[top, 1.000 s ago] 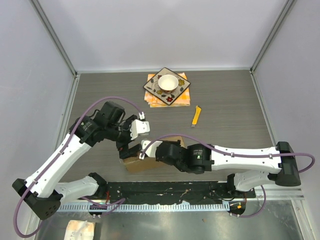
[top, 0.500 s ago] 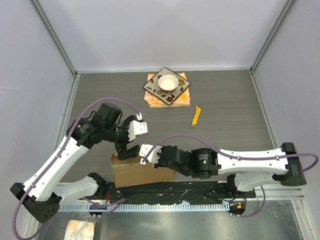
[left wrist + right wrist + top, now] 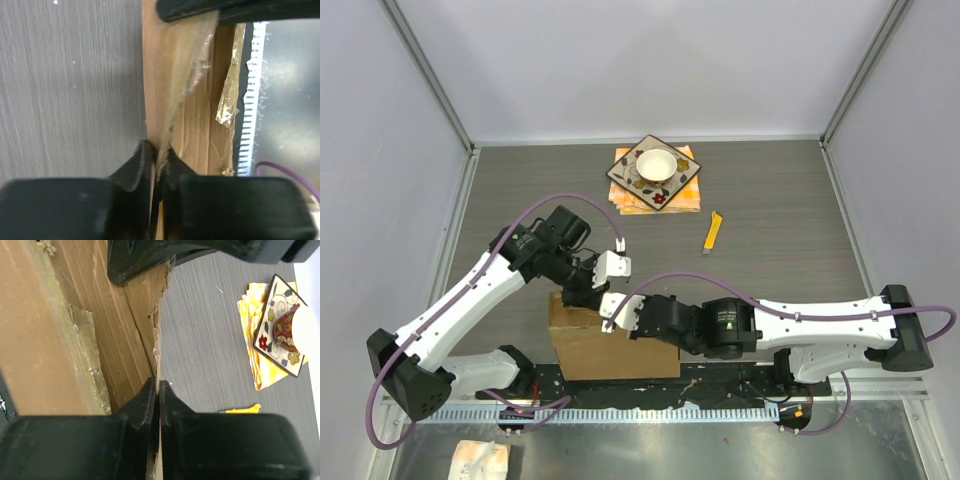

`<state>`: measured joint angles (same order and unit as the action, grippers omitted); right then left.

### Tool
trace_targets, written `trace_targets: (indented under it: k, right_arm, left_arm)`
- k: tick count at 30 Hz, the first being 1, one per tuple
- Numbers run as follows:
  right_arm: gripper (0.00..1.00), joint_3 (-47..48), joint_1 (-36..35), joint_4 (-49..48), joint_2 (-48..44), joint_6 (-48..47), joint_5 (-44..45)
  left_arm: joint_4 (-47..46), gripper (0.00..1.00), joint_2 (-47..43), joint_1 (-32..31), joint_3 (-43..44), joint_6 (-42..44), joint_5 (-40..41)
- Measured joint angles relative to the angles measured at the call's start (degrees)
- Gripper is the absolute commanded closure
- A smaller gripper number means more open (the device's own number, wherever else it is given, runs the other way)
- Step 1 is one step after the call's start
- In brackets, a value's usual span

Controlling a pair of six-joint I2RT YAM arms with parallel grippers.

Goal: Unpack the express box
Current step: Open the express box at the center of the board.

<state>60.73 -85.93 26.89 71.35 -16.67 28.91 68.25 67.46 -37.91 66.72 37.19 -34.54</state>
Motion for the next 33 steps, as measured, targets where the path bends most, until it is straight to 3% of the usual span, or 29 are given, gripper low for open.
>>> trace_targets:
  k: [5,6,11,15,20,33]
  right_arm:
    - [0.93,-0.3,-1.1,0.5,-1.0,1.2,0.6]
    - [0.82,-0.3,-1.5,0.6,-1.2,1.2,0.8]
    - [0.57,-0.2,-3.1,-2.4,-3.3,0.5,1.9]
    - [0.42,1.1,-3.7,-3.3,-7.4,0.3,2.2]
    - [0.36,1.5,-3.7,-2.4,-10.0,0.7,2.8]
    - [0.35,-2.3,-3.7,-3.1,-10.3,0.3,2.5]
  left_arm:
    - [-0.9,1.0,-0.3,-1.6,-0.1,1.9,1.2]
    - [-1.0,1.0,-0.5,-2.1,-0.1,1.9,1.5]
    - [-1.6,1.0,-1.1,-4.2,-0.2,1.6,7.1]
    - [-2.0,1.0,-2.6,-5.2,-0.2,0.9,11.0]
    - [-0.9,1.0,-4.4,-5.9,0.8,0.8,13.1]
    - [0.8,1.0,-5.3,-7.5,2.4,0.9,14.0]
